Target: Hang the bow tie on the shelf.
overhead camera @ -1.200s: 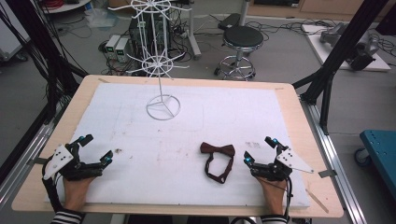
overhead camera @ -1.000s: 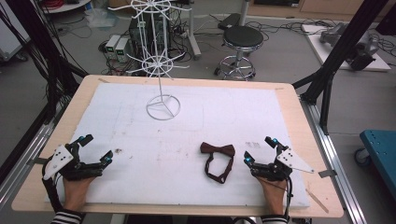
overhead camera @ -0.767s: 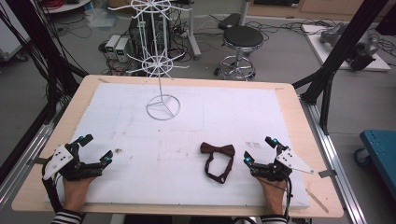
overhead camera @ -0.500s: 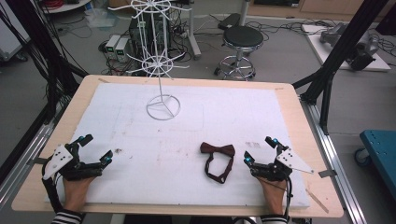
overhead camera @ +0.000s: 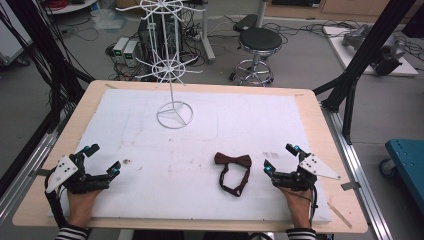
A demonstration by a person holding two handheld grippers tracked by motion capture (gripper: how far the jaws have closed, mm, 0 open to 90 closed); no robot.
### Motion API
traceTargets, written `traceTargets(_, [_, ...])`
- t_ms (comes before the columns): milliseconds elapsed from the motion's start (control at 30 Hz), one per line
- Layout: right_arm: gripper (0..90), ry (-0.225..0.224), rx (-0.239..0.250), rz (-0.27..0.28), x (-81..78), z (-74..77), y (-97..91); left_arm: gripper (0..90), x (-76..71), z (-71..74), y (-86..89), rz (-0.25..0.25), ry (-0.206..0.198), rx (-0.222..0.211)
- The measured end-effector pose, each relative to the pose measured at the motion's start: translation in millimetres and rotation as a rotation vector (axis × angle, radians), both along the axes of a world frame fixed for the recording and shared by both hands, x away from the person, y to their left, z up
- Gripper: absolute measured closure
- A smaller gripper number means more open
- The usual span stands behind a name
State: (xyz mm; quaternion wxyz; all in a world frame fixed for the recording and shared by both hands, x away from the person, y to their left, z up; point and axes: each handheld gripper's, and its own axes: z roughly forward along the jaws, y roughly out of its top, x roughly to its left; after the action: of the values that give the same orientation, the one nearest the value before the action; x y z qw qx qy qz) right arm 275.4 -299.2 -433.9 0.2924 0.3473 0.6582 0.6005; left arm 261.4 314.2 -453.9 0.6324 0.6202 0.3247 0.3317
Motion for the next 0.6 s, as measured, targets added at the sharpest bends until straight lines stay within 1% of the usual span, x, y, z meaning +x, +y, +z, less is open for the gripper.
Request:
traceTargets(33, [1.1,0.003,-0.014,0.008,1.4,2.2,0.3,1.7,0.1,-0.2,-0.2,0.002,-0.001,-0.004])
traceTargets(67, [1.1,0.003,-0.014,0.008,1.4,2.2,0.3,1.7,0.0,0.0,0.2,0.0,0.001,-0.002])
traceTargets(100, [1.1,0.022,-0.032,0.026,4.0,6.5,1.4,1.7,0.0,-0.1,0.0,0.001,-0.001,-0.002])
traceTargets(133, [1.1,0.022,-0.032,0.026,4.0,6.5,1.4,1.7,0.0,-0.1,0.0,0.001,-0.001,-0.002])
traceTargets(200, [1.1,0.034,-0.056,0.047,7.3,10.5,2.7,1.7,0.0,0.0,0.1,0.0,0.001,-0.002])
traceTargets(267, [1.1,0.049,-0.093,0.068,10.2,15.2,5.0,1.7,0.0,-0.1,0.1,0.0,0.002,-0.004])
traceTargets(367, [1.1,0.069,-0.127,0.094,14.5,21.6,7.9,1.7,0.1,0.0,0.2,0.0,0.003,-0.004])
traceTargets(400, [1.1,0.066,-0.142,0.122,18.3,26.0,9.9,1.7,0.2,-0.1,-0.1,0.0,0.003,-0.01])
traceTargets(500, [1.1,0.101,-0.177,0.158,24.3,32.0,14.1,1.7,0.3,-0.1,0.1,0.001,0.003,-0.008])
traceTargets(567, [1.1,0.12,-0.203,0.195,28.9,35.1,17.9,1.7,0.2,-0.1,0.1,0.001,0.003,-0.008])
traceTargets(600, [1.1,0.134,-0.208,0.211,30.4,36.1,19.4,1.7,0.3,-0.1,0.2,0.001,0.003,-0.008])
